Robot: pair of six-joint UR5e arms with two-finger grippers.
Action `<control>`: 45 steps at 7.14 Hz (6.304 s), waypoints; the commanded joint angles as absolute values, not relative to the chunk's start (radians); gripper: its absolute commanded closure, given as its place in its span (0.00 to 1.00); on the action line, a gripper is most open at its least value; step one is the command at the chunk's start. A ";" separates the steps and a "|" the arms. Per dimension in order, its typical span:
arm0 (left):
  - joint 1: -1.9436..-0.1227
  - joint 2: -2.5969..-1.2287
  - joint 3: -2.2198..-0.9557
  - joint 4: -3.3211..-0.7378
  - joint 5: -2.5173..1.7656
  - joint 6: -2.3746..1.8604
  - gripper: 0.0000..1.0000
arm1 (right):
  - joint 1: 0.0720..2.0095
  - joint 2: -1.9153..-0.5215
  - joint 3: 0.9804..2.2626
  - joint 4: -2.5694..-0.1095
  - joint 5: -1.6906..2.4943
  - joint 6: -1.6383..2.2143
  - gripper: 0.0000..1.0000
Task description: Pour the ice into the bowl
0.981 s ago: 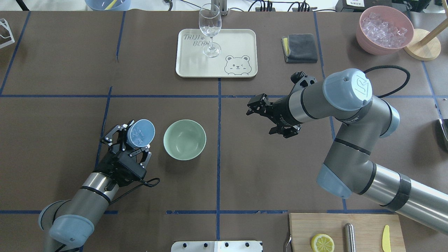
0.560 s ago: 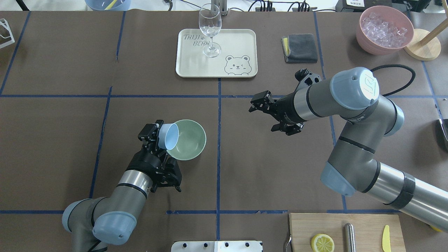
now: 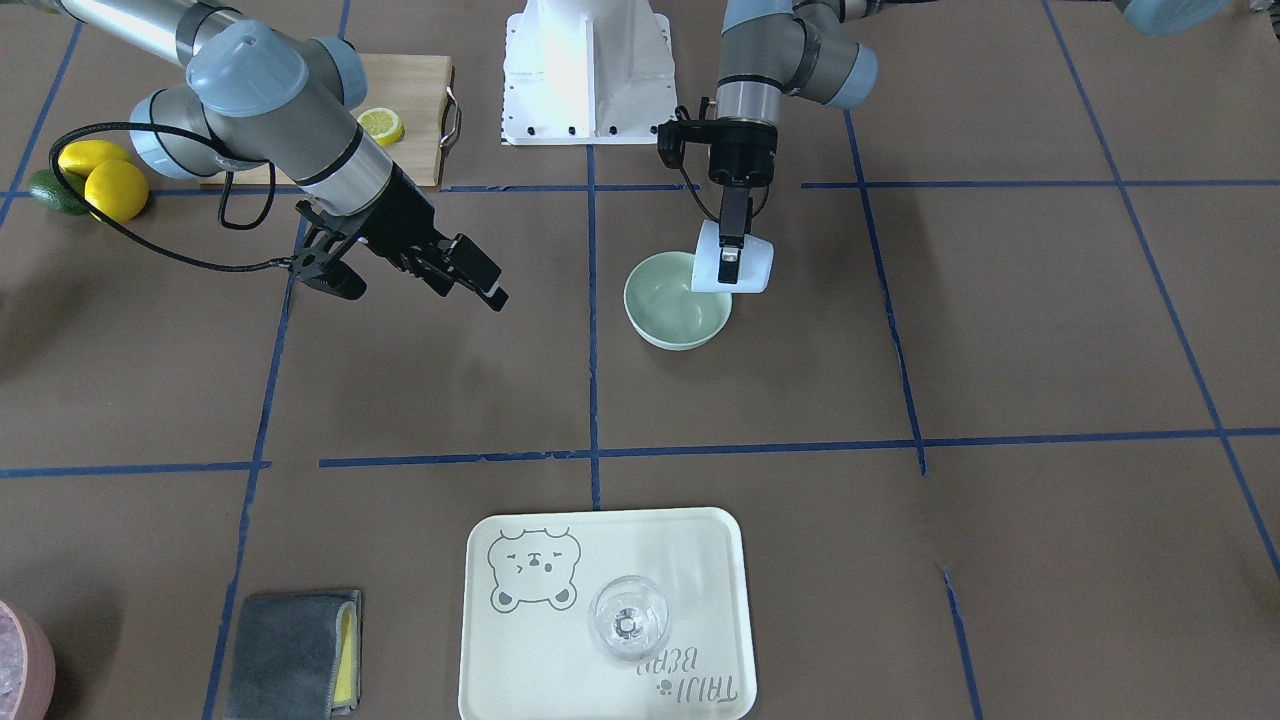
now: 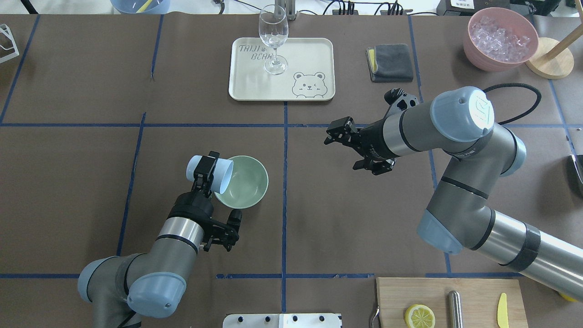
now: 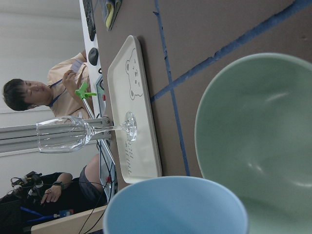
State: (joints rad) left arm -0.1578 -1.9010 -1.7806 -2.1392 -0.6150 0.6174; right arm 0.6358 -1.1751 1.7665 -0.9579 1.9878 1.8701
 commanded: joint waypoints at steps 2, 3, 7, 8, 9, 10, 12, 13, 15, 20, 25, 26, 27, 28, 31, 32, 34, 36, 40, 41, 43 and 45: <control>-0.161 -1.924 -1.847 -1.837 -0.618 0.633 1.00 | 0.635 -1.175 1.766 -0.957 1.987 1.870 0.00; -0.161 -1.933 -1.844 -1.809 -0.620 0.635 1.00 | 0.634 -1.174 1.766 -0.956 1.988 1.871 0.00; -0.166 -1.942 -1.864 -1.726 -0.641 0.653 1.00 | 0.632 -1.173 1.764 -0.957 1.988 1.870 0.00; -0.169 -1.947 -1.868 -1.735 -0.644 0.638 1.00 | 0.632 -1.173 1.764 -0.957 1.988 1.870 0.00; -0.184 -1.950 -1.888 -1.739 -0.649 0.565 1.00 | 0.627 -1.173 1.764 -0.957 1.987 1.870 0.00; -0.192 -1.948 -1.900 -1.740 -0.670 0.475 1.00 | 0.627 -1.172 1.763 -0.956 1.982 1.870 0.00; -0.199 -1.907 -1.899 -1.729 -0.736 0.078 1.00 | 0.626 -1.170 1.764 -0.956 1.982 1.871 0.00; -0.199 -1.875 -1.904 -1.729 -0.764 -0.165 1.00 | 0.626 -1.167 1.766 -0.956 1.982 1.873 0.00; -0.198 -1.841 -1.916 -1.729 -0.836 -0.732 1.00 | 0.626 -1.164 1.767 -0.956 1.982 1.873 0.00; -0.210 -1.600 -2.036 -1.736 -0.815 -1.303 1.00 | 0.624 -1.164 1.772 -0.956 1.954 1.871 0.00; -0.233 -1.291 -1.953 -2.325 -0.762 -1.342 1.00 | 0.623 -1.163 1.773 -0.957 1.953 1.871 0.00; -0.233 -1.275 -1.834 -2.483 -0.693 -1.336 1.00 | 0.621 -1.163 1.773 -0.957 1.953 1.871 0.00; -0.233 -1.272 -1.727 -2.605 -0.643 -1.333 1.00 | 0.617 -1.163 1.775 -0.956 1.936 1.871 0.00; -0.233 -1.255 -1.700 -2.664 -0.634 -1.324 1.00 | 0.605 -1.161 1.775 -0.957 1.918 1.873 0.00; -0.227 -1.275 -1.536 -2.797 -0.476 -1.333 1.00 | 0.591 -1.161 1.773 -0.956 1.902 1.873 0.00; -0.222 -1.276 -1.502 -2.900 -0.471 -1.324 1.00 | 0.585 -1.161 1.772 -0.956 1.898 1.875 0.00; -0.219 -1.368 -1.432 -2.921 -0.466 -1.322 1.00 | 0.577 -1.161 1.772 -0.956 1.896 1.873 0.00; -0.221 -1.404 -1.399 -2.915 -0.468 -1.318 1.00 | 0.561 -1.160 1.769 -0.956 1.873 1.873 0.00; -0.239 -1.404 -1.390 -2.918 -0.454 -1.272 1.00 | 0.555 -1.160 1.769 -0.956 1.871 1.876 0.00; -0.241 -1.405 -1.388 -2.918 -0.454 -1.272 1.00 | 0.551 -1.160 1.770 -0.956 1.859 1.878 0.00; -0.239 -1.413 -1.368 -2.918 -0.454 -1.275 0.97 | 0.542 -1.154 1.767 -0.956 1.845 1.879 0.00; -0.239 -1.413 -1.365 -2.922 -0.456 -1.270 0.68 | 0.540 -1.154 1.767 -0.956 1.845 1.879 0.00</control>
State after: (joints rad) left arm -0.2395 -1.4122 -1.3656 -2.9195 -0.4545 -1.2728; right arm 0.5410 -1.1541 1.7674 -0.9557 1.8462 1.8790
